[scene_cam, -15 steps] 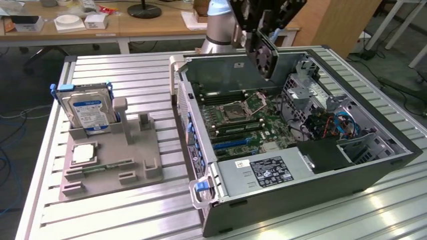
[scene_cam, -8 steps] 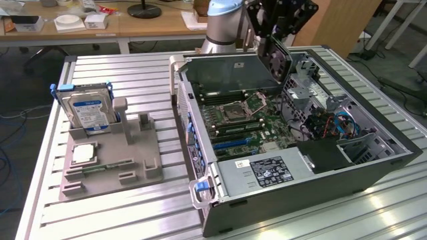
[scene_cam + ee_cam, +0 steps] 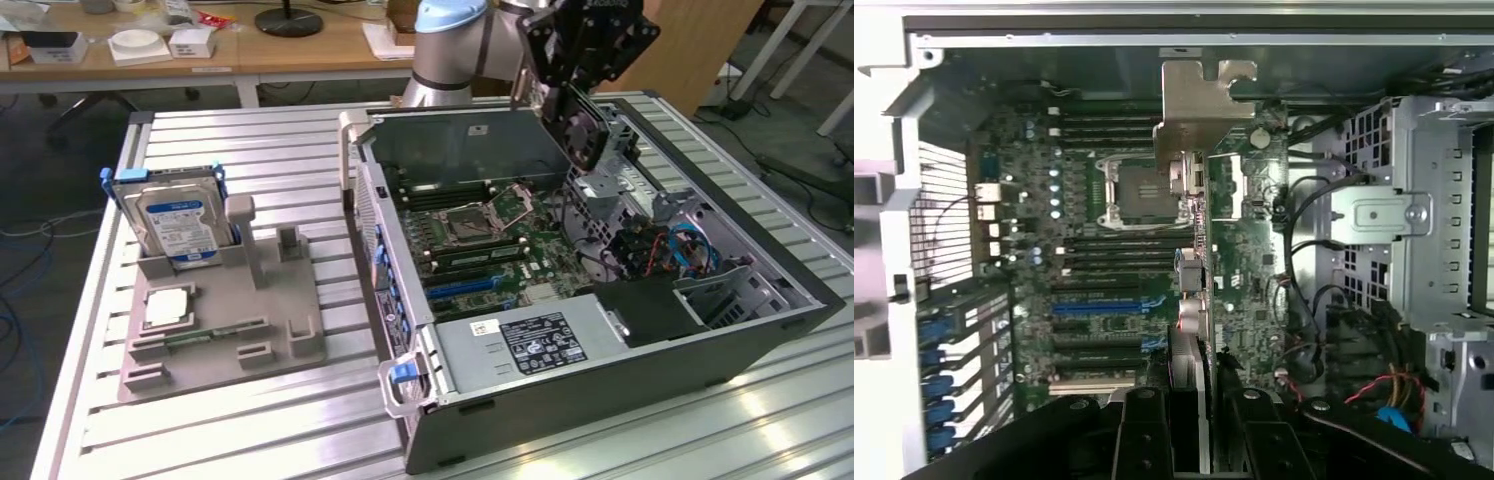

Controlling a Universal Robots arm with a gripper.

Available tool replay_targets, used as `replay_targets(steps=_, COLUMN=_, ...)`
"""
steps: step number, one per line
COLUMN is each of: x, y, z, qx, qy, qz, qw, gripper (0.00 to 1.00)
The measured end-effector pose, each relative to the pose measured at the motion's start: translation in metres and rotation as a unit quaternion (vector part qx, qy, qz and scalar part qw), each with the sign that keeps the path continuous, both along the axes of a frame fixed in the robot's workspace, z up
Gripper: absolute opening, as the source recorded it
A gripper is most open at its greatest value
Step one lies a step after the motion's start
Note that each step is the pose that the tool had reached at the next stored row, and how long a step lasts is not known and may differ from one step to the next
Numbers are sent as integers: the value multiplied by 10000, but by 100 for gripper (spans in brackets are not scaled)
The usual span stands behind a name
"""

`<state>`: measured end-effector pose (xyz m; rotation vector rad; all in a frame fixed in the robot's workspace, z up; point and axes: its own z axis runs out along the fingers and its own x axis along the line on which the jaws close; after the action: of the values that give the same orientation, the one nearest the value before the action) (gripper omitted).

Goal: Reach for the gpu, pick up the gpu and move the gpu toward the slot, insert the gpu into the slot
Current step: 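Pick up the gpu and move the gpu toward the slot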

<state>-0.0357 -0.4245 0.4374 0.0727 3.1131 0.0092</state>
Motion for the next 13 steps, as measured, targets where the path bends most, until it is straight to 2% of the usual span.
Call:
replay_targets(steps=6, x=185, y=22, z=-100, qx=-2, qy=-1, qz=1, qw=10000, gripper=28)
replay_targets(steps=13, x=185, y=22, z=-99, qx=-4, qy=0, qz=0, qw=10000, gripper=28)
